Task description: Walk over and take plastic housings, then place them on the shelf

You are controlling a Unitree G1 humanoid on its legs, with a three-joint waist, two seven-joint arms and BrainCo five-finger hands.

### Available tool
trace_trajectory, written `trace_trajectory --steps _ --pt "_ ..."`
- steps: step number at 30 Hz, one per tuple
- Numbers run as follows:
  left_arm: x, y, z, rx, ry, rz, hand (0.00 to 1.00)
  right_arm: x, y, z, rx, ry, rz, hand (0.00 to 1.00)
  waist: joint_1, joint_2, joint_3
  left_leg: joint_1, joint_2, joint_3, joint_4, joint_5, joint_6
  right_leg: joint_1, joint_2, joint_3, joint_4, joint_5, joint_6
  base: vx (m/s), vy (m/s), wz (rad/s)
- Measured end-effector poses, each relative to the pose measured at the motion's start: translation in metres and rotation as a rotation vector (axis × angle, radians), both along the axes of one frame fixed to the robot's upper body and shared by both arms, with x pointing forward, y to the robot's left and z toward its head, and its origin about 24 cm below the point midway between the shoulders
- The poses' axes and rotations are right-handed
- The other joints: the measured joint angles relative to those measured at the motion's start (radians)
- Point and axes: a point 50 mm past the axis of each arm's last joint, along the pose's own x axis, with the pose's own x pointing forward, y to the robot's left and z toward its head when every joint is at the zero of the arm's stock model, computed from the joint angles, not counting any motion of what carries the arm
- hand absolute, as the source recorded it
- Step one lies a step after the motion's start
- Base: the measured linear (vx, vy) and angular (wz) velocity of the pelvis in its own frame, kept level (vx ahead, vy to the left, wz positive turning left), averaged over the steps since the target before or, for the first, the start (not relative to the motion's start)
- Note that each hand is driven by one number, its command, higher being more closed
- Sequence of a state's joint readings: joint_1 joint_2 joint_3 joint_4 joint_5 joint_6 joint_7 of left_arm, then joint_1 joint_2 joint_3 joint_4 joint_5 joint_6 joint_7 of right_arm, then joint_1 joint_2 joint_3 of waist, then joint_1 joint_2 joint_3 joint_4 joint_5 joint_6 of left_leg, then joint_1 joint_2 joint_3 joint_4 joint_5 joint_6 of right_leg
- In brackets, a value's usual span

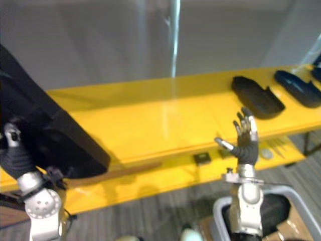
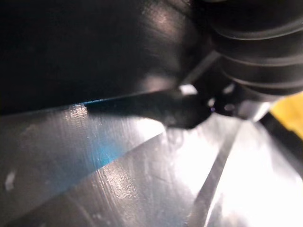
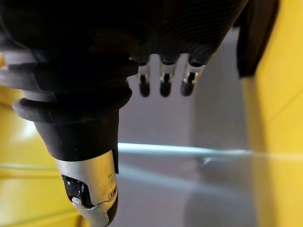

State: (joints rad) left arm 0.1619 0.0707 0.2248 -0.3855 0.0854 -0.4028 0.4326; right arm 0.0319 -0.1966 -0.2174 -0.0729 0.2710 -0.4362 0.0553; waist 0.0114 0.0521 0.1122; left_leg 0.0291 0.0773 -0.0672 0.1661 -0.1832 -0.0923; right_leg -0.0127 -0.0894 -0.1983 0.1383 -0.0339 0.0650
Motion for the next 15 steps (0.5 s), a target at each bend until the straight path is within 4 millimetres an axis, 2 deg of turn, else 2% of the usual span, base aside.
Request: trace_trajectory --steps 1,2,4,7,11,13,15 --pt "0.001 -0.002 0.001 -0.001 -0.006 -0.014 1.00 -0.001 -0.003 0.000 0.005 -0.002 -0.022 0.00 0.000 0.005 -0.002 0.008 0.006 0.040 -0.011 0.010 0.004 0.017 -0.001 -0.010 -0.010 -0.001 -0.002 0.19 -0.090 0.70" --pt "0.003 -0.006 0.003 0.007 -0.017 -0.039 1.00 -0.003 -0.008 0.002 0.015 -0.011 -0.057 0.00 -0.005 0.004 -0.002 0.019 0.015 0.131 -0.025 0.024 0.015 0.048 -0.004 -0.038 -0.028 -0.002 -0.002 0.15 -0.054 0.52" --pt "0.006 -0.011 0.007 0.027 -0.025 -0.090 1.00 -0.010 -0.016 0.007 0.027 -0.037 -0.130 0.00 -0.007 0.006 -0.004 0.029 0.014 0.197 -0.039 0.039 0.025 0.075 -0.011 -0.052 -0.037 -0.002 -0.003 0.13 0.000 0.55" --pt "0.013 -0.023 0.009 0.057 -0.015 -0.201 1.00 -0.020 -0.021 0.021 0.027 -0.126 -0.230 0.00 -0.010 -0.008 -0.004 0.045 0.000 0.187 -0.063 0.050 0.024 0.086 -0.022 -0.048 -0.045 -0.002 -0.003 0.07 0.055 0.22" --pt "0.025 -0.034 0.009 0.087 0.052 -0.355 1.00 -0.029 -0.021 0.029 0.068 -0.187 -0.299 0.00 -0.032 -0.029 -0.008 0.079 -0.004 0.233 -0.092 0.050 0.024 0.086 -0.022 -0.015 -0.053 -0.002 -0.003 0.01 0.030 -0.26" --pt "0.037 -0.041 0.013 0.114 0.082 -0.415 1.00 -0.034 -0.021 0.027 0.078 -0.183 -0.322 0.00 -0.051 -0.031 -0.008 0.088 -0.007 0.258 -0.100 0.050 0.024 0.083 -0.022 0.014 -0.068 -0.002 -0.002 -0.02 0.009 -0.46" --pt "0.059 -0.049 0.011 0.091 0.148 -0.497 1.00 -0.041 -0.021 0.022 0.048 -0.153 -0.367 0.00 -0.086 -0.028 -0.007 0.101 -0.006 0.299 -0.110 0.051 0.023 0.081 -0.015 0.052 -0.087 0.002 0.005 -0.05 -0.007 -0.49"
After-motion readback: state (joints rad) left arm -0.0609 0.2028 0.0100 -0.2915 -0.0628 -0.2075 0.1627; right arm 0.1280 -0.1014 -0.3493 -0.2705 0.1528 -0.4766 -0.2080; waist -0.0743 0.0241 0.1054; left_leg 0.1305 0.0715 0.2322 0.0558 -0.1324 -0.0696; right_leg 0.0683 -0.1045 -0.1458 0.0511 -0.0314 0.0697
